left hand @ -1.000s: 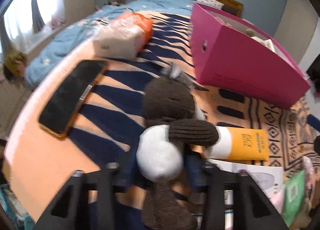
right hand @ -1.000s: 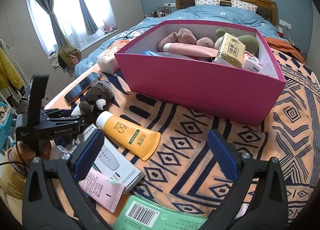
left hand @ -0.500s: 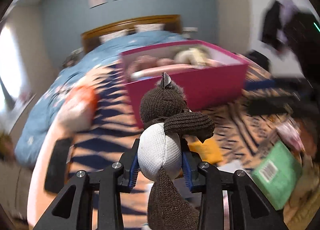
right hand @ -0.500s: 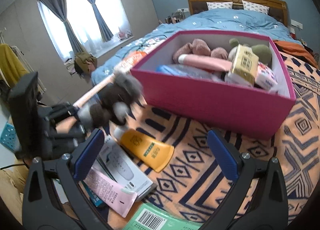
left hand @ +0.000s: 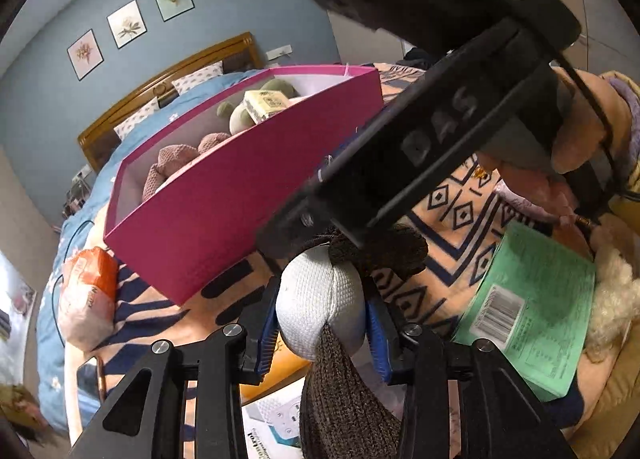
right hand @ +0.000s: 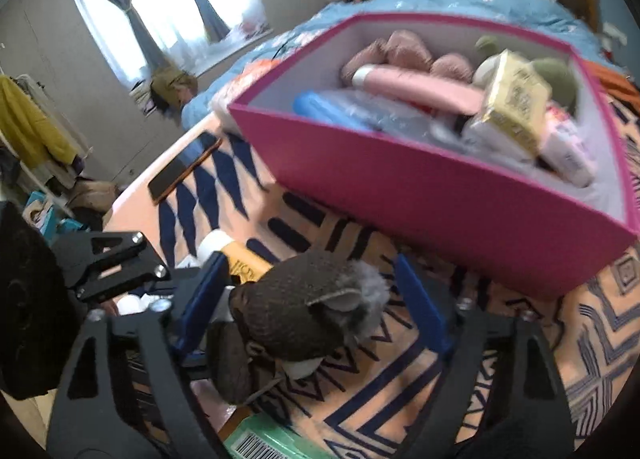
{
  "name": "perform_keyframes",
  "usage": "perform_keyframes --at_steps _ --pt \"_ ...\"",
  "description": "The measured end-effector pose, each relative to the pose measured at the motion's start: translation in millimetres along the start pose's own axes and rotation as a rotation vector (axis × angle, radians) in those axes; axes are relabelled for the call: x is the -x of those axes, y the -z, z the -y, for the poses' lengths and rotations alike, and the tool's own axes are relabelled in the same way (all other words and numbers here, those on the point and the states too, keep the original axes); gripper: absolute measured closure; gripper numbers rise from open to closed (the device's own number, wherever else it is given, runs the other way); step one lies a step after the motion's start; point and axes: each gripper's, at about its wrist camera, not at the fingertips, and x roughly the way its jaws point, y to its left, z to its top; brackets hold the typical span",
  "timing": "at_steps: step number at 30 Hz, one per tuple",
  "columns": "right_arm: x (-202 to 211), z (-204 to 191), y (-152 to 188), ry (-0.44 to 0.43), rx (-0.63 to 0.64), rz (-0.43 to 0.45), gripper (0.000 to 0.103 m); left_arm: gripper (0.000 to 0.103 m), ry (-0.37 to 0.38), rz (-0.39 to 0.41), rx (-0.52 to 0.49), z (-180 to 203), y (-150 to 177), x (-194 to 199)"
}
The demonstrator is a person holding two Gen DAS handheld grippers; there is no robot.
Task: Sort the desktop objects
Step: 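Lift the plush dog with the left gripper while the right gripper also clamps it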
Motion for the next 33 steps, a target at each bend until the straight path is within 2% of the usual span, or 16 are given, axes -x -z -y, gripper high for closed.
perform_keyframes --at_steps 2,7,8,9,14,17,18,19,24,27,29,33 --pt "-7 2 3 -0.03 0.002 -0.034 0.044 0.06 0.005 -0.016 0.022 -5 3 -2" --pt "-4 12 13 -0.064 -0.031 -0.041 0.06 0.052 -0.014 -0.038 0.111 -24 15 2" --pt "-2 14 15 -0.066 -0.039 -0.038 0.06 0.045 -0.015 -0.029 0.138 -25 16 6" --pt "2 17 19 -0.069 -0.053 -0.026 0.06 0.043 -0.001 -0.018 0.176 -32 20 11" --pt "8 19 27 -0.062 -0.095 -0.009 0.058 0.043 -0.004 0.002 0.245 -43 21 21" --pt "7 15 29 -0.057 -0.089 -0.008 0.043 0.044 -0.021 -0.023 0.244 -40 15 12" --pt "6 16 30 -0.057 -0.096 -0.011 0.034 0.045 -0.021 -0.031 0.245 -43 17 11" --pt "2 17 31 -0.063 -0.11 -0.022 0.031 0.045 -0.021 -0.038 0.248 -45 17 8" --pt "-8 19 33 -0.097 -0.124 -0.035 0.032 0.045 0.001 -0.053 0.256 -48 18 0" --pt "-10 17 32 -0.104 -0.12 -0.029 0.039 0.045 0.014 -0.063 0.25 -48 17 -4" --pt "-9 14 31 -0.094 -0.101 -0.023 0.039 0.046 0.022 -0.073 0.252 -47 16 -7" --pt "-8 13 31 -0.08 -0.093 -0.008 0.043 0.055 0.049 -0.092 0.283 -49 16 -14"
